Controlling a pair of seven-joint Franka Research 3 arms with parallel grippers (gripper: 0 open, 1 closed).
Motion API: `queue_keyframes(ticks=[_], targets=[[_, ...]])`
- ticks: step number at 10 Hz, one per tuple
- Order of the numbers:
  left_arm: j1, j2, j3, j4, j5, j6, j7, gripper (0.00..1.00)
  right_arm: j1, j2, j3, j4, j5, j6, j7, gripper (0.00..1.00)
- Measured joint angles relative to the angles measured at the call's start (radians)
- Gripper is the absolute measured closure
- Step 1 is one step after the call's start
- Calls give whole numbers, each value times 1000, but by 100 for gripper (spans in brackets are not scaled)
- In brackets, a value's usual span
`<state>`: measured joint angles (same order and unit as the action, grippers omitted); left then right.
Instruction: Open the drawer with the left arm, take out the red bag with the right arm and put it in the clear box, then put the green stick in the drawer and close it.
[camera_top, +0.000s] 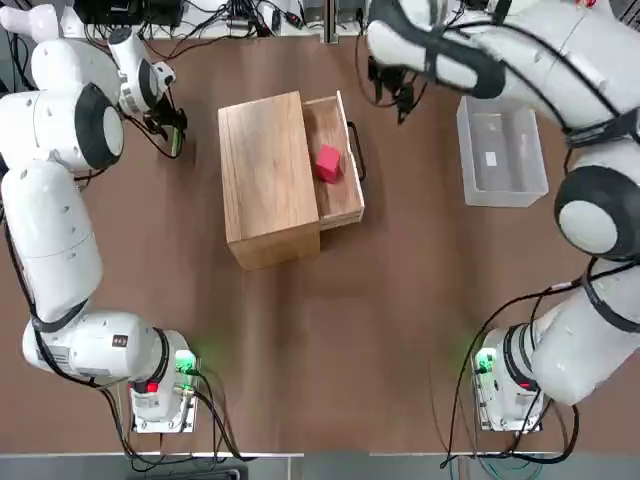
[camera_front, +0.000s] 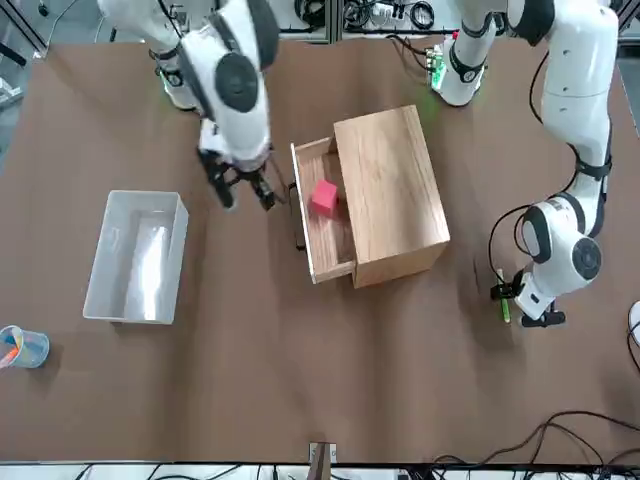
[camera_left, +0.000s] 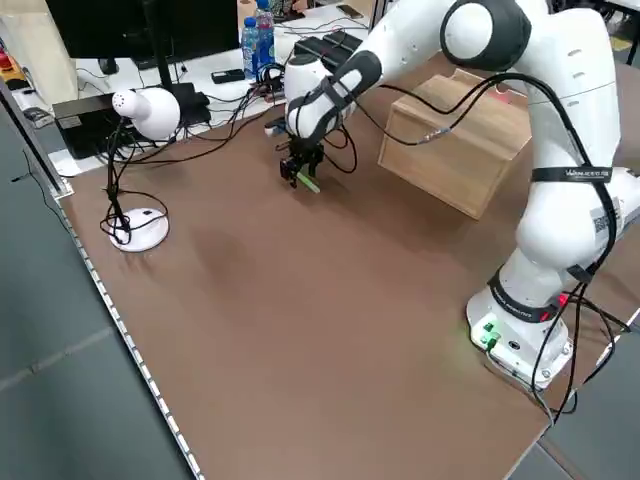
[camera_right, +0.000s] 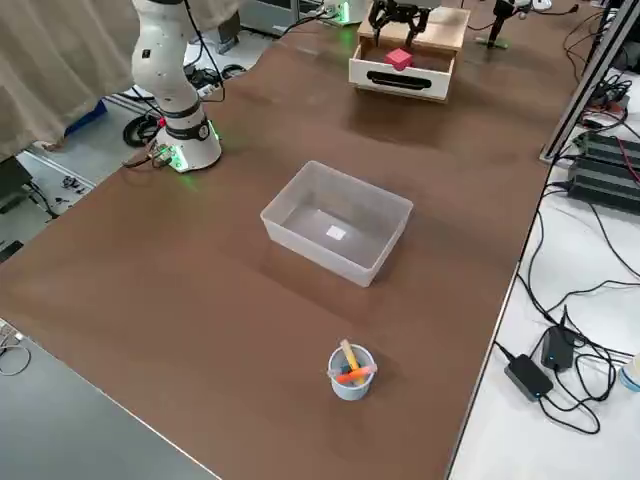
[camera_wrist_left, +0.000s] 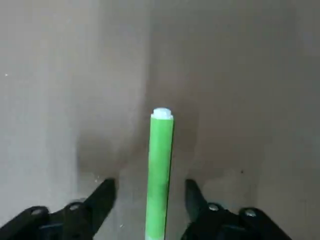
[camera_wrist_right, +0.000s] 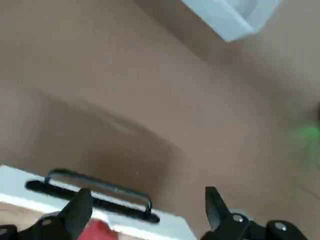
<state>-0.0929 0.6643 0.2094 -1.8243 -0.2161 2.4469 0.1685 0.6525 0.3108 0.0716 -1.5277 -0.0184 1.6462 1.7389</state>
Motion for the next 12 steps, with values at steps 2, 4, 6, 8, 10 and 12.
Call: queue_keyframes(ticks=[2, 4, 6, 8, 10, 12], targets=[[4, -6, 4, 2, 0, -5, 1, 74, 79, 5, 0, -8, 69, 97, 226, 0], [4, -7, 4, 4, 0, -6, 2, 82, 131, 30, -1, -19, 79, 194, 454, 0], [2, -24, 2, 19, -3, -27, -4, 82, 145, 101, -1, -27, 80, 321, 622, 0], [-2, -120, 1, 40, -3, -138, -14, 82, 144, 162, -9, -26, 80, 407, 683, 0], [-3, -245, 0, 42, -3, -237, -14, 82, 131, 183, -21, -23, 86, 455, 732, 0], [-5, -350, -16, 42, -3, -317, -28, 82, 108, 187, -23, -18, 119, 466, 768, 0]])
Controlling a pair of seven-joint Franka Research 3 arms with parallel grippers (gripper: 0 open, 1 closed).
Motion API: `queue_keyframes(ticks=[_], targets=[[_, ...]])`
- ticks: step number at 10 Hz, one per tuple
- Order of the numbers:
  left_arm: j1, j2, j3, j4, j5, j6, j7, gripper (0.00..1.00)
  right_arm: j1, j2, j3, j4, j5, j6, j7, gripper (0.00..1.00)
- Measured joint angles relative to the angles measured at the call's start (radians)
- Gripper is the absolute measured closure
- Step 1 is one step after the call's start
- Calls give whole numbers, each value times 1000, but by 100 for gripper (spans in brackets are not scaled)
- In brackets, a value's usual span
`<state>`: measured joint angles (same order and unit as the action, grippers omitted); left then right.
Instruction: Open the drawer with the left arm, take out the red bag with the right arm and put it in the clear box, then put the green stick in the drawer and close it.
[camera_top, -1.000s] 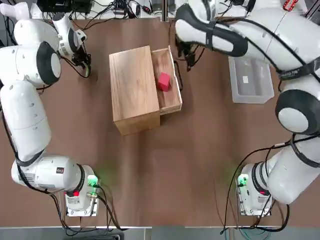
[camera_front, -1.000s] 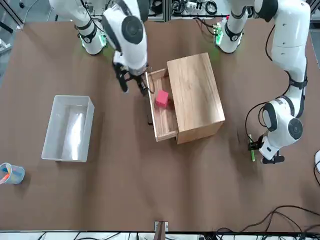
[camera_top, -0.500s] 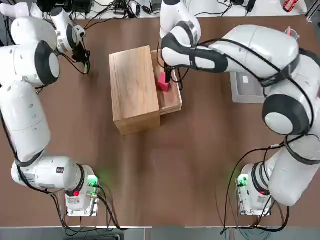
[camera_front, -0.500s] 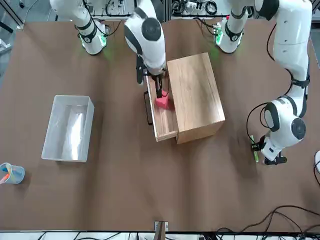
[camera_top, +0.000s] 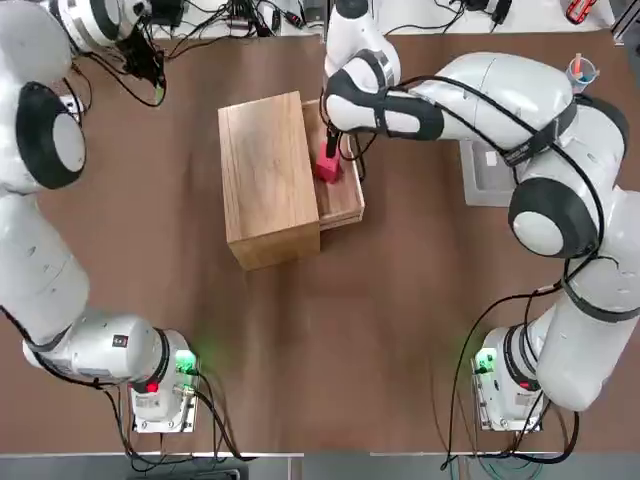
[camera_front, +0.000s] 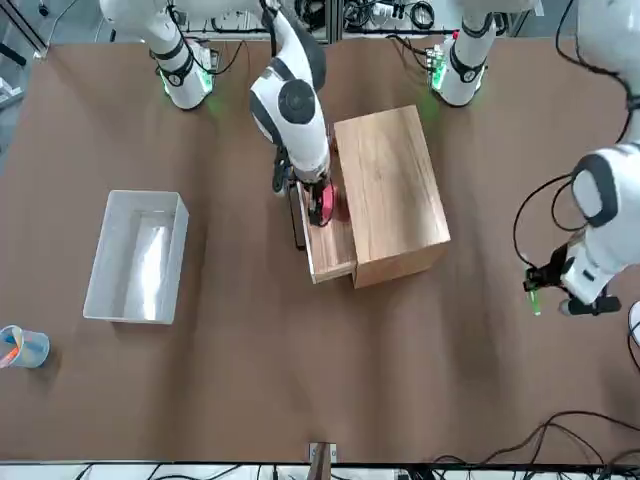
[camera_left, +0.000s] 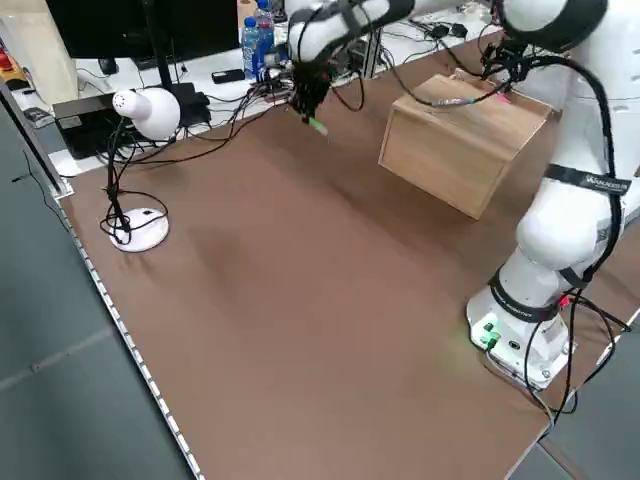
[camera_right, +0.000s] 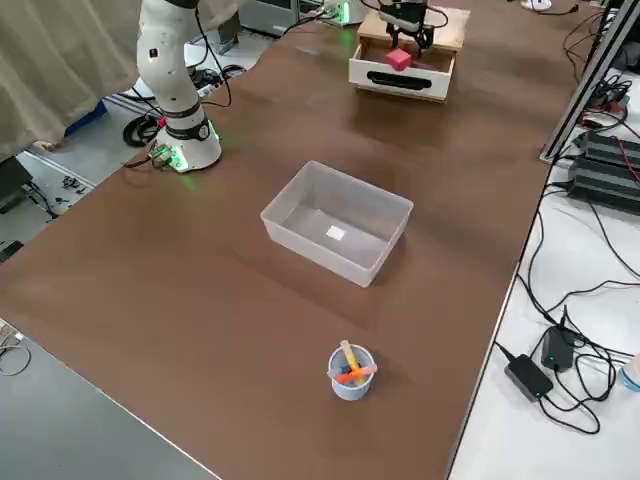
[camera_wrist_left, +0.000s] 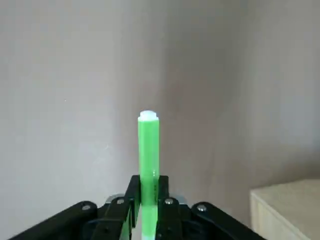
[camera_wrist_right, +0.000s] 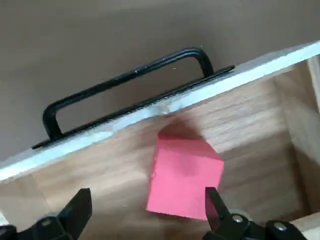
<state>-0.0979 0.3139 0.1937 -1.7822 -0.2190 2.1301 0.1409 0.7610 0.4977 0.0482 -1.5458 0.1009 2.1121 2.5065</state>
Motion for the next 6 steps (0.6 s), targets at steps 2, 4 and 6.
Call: queue_keyframes(ticks=[2, 4, 6], targets=[[-2, -74, -64, 8, 4, -92, -56, 82, -1, 2, 3, 1, 7, -3, 12, 0], [-6, -126, -147, 39, 47, -187, -167, 82, 7, 6, 7, 1, 14, -5, 40, 0], [-7, -165, -234, 77, 77, -265, -302, 82, 20, 14, 10, -3, 15, -7, 51, 0]])
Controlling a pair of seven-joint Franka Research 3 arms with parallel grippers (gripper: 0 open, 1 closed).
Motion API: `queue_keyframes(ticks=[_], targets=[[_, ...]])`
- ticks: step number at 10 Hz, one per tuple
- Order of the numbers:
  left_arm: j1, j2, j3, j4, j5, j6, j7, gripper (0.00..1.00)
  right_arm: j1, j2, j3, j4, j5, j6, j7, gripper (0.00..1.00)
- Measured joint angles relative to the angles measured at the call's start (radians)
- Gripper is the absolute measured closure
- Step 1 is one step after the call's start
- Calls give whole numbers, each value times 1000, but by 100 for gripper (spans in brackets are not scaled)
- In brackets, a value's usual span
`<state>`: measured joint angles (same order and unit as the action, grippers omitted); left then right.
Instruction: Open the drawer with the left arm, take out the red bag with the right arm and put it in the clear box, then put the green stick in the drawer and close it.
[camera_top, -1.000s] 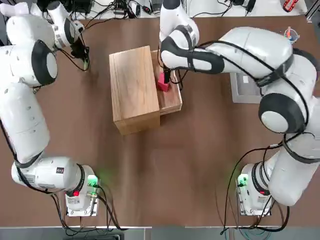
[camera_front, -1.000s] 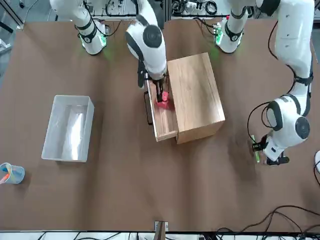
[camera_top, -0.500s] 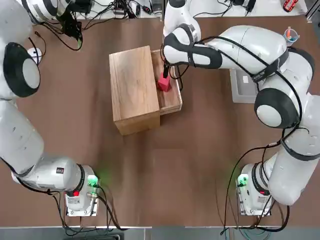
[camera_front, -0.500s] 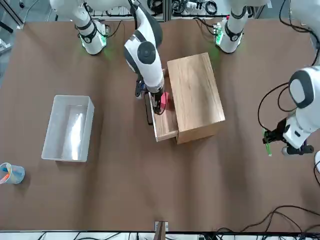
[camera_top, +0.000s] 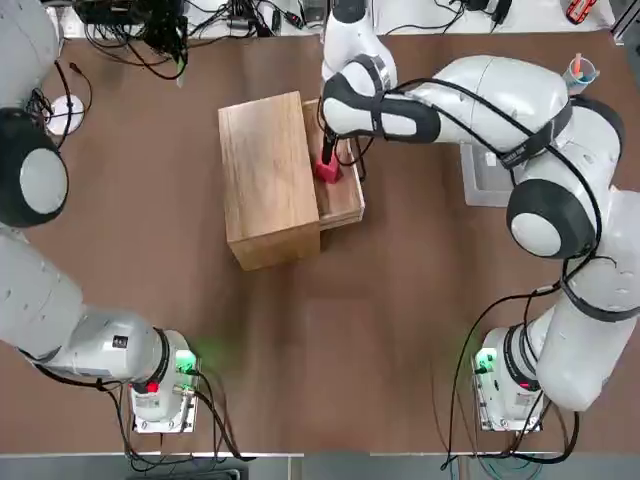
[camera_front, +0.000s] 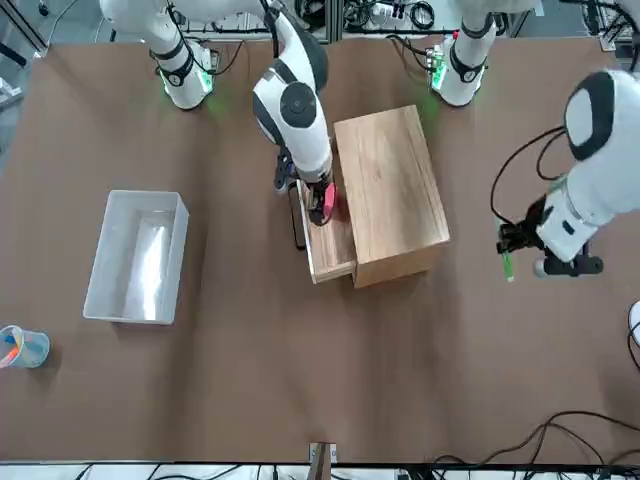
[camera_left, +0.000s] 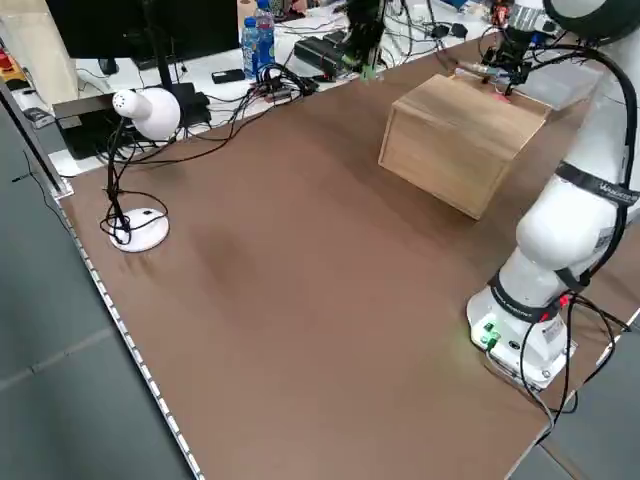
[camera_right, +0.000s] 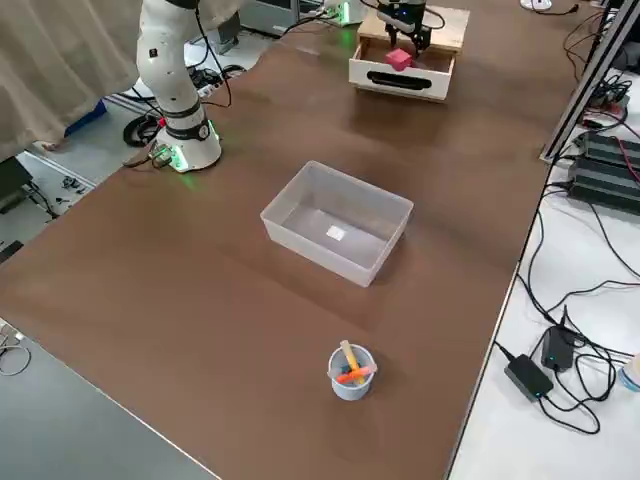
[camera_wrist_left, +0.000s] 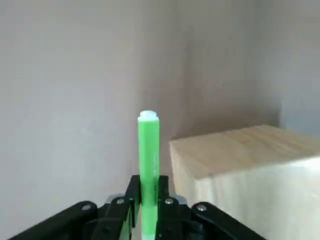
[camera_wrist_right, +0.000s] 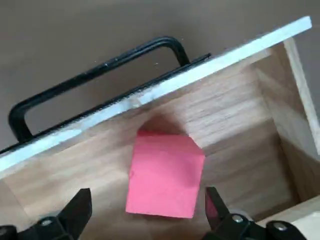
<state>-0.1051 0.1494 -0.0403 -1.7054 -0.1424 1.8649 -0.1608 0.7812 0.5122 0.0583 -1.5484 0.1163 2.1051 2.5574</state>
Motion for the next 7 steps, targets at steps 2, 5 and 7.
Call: queue_keyframes(ticks=[2, 5, 7], targets=[[-2, -5, -95, 35, 17, -13, -133, 82, 6, 12, 1, -4, 3, 0, 4, 0], [-9, -1, -191, 75, 26, -13, -273, 82, 19, 25, 2, -6, 7, 0, 5, 0], [-25, 24, -246, 97, 56, -13, -369, 82, 29, 29, 3, -11, 8, 0, 5, 0]])
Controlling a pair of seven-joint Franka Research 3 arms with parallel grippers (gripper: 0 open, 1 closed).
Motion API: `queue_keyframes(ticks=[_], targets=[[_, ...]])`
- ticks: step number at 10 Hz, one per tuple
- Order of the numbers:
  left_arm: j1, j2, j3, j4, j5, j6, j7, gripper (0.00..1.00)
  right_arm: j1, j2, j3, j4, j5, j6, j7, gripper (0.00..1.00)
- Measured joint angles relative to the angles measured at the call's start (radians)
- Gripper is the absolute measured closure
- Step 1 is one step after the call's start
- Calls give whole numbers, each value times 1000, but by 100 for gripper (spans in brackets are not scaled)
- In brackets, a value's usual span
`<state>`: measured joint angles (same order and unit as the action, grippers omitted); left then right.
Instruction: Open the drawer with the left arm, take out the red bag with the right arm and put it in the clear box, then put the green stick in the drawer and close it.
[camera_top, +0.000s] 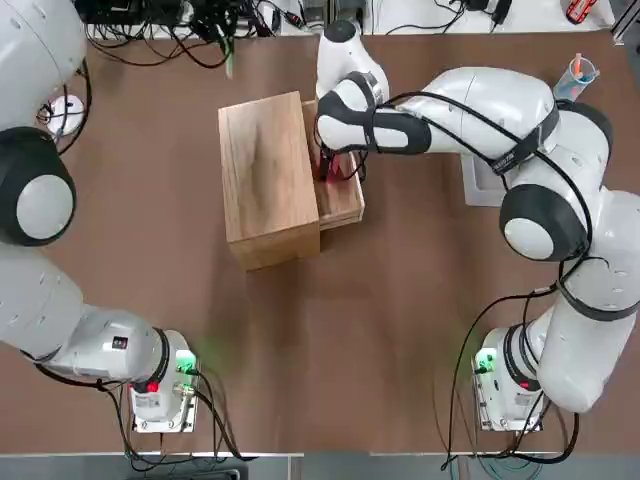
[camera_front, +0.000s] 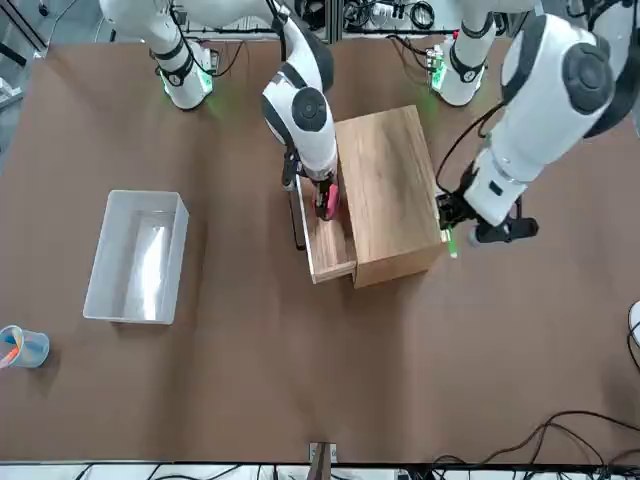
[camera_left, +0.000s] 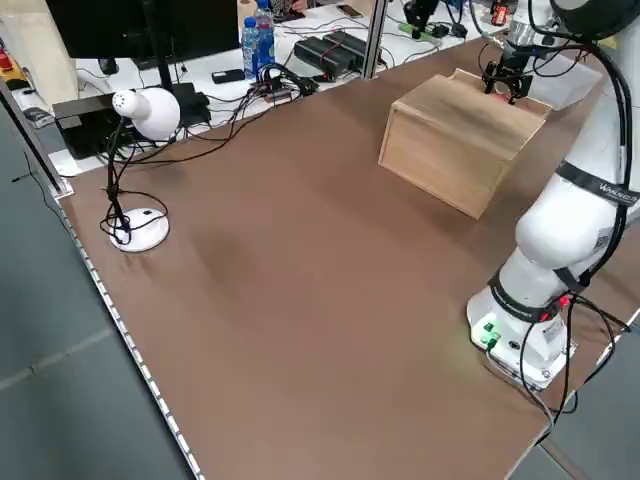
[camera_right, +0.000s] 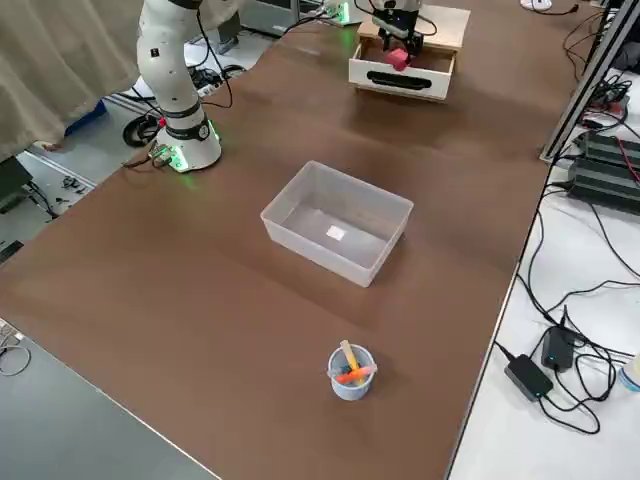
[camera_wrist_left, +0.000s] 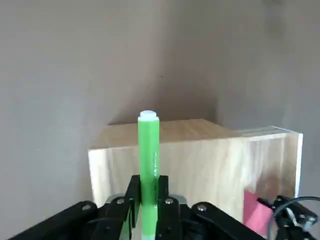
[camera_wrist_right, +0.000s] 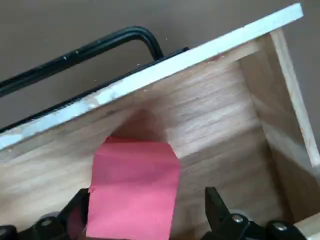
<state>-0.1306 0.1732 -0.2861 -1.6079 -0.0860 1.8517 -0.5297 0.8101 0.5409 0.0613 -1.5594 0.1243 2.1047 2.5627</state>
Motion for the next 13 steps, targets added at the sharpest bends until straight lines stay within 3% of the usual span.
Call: queue_keyframes(ticks=[4, 5, 7, 11, 13], targets=[[-17, 48, -79, 23, 27, 1, -108, 82, 4, 22, -3, -2, 0, 9, -7, 4], [-30, 56, -80, 28, 27, 1, -124, 82, 2, 22, -4, 0, 1, 16, -23, 12], [-56, 73, -84, 37, 43, 11, -168, 82, 0, 22, -4, 3, 2, 16, -101, 40], [-103, 115, -85, 58, 63, 28, -225, 82, -15, 11, -8, 23, 5, -44, -213, 40], [-114, 149, -85, 73, 70, 51, -242, 82, -49, -36, -9, 47, 8, -132, -286, 40]])
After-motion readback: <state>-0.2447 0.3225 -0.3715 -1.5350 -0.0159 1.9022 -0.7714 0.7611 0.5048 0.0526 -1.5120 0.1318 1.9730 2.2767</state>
